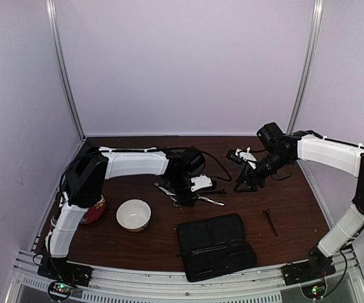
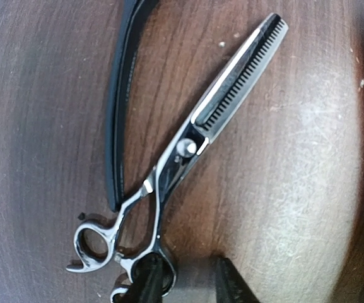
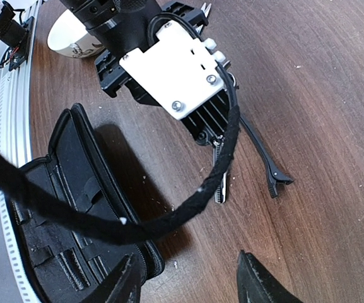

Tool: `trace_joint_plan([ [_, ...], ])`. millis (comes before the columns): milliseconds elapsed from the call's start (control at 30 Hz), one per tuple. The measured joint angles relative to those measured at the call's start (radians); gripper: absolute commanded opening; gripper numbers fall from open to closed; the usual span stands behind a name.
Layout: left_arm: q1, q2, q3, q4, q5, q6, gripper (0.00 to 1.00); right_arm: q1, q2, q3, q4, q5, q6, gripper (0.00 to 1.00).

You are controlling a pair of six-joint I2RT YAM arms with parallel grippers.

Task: Sort the hair-cutting tools

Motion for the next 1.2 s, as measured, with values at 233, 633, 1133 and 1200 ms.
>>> trace_joint_plan([
  [233, 0.000, -0.001, -0.006, 0.001, -0.006, 0.006, 0.23, 0.000, 0.018, 0.000, -0.001, 0.000, 0.000, 0.52],
  [633, 0.000, -0.026, -0.045, -0.001, -0.011, 0.001, 0.00, 0.000, 0.047, 0.008, -0.023, 0.000, -0.015, 0.52],
  [1133, 0.000, -0.201, -0.056, -0.003, -0.073, -0.136, 0.00, -0.047, 0.041, 0.009, -0.023, 0.000, -0.015, 0.52],
  [1200, -0.003, -0.253, -0.069, -0.001, -0.085, -0.164, 0.00, -0.048, 0.036, 0.009, -0.024, 0.000, -0.015, 0.52],
])
